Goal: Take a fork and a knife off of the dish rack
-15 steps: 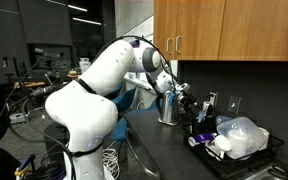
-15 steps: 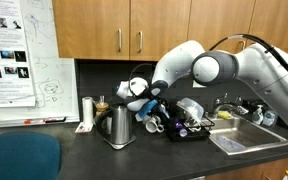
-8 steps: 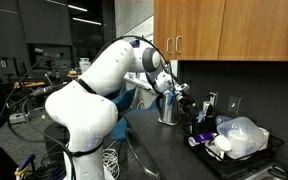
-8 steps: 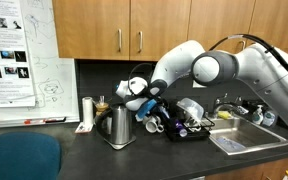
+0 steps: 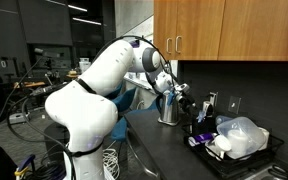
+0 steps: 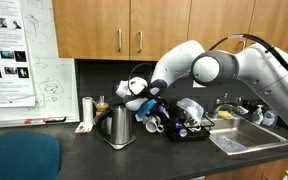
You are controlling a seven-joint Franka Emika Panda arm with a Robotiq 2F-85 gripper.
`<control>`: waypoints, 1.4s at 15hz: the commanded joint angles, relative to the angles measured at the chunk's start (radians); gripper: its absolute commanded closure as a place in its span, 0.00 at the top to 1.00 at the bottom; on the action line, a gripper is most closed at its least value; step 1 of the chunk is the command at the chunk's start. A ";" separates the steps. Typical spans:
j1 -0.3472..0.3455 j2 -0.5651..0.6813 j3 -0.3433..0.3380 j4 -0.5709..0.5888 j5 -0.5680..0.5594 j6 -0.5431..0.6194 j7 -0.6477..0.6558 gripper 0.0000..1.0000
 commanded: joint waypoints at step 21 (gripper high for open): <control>-0.003 0.043 -0.077 0.047 -0.101 -0.026 0.057 0.32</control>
